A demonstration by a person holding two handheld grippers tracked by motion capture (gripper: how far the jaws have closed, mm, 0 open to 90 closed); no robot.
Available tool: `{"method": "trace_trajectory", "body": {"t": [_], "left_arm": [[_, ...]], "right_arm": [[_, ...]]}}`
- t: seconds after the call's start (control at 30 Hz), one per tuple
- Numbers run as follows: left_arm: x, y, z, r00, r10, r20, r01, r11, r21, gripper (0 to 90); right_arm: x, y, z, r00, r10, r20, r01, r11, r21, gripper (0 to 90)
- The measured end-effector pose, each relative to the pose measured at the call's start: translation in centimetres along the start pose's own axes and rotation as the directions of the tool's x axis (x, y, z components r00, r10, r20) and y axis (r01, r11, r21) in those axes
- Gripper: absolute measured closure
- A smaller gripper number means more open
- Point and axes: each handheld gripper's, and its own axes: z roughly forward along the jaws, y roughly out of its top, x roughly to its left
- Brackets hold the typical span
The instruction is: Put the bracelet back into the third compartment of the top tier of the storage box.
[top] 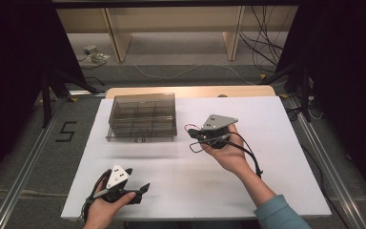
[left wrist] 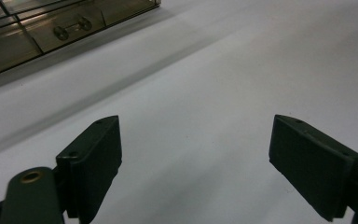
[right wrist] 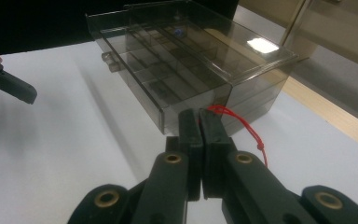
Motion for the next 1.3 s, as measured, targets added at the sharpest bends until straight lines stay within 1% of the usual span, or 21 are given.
{"method": "trace_trajectory", "body": {"t": [0.3,0.63,1.3], "left_arm": [[0.0,0.0,0.0,1.0,0.001,0.001,-0.001,1.0,0.002,16.9],[0.0,0.0,0.0,1.0,0.003,0.0,-0.003,1.0,0.002,17.0],[0.0,0.0,-0.1,1.0,0.004,0.0,-0.004,1.0,0.002,17.1]], "right_arm": [[0.1,0.3,0.3,1.0,-0.007,-0.005,0.007,1.0,0.004,88.9],[0.2,0.4,0.5,1.0,-0.002,-0.008,0.003,1.0,0.005,88.9],[0.6,1.2,1.0,0.9998,-0.015,-0.014,0.015,1.0,0.0,88.9]]}}
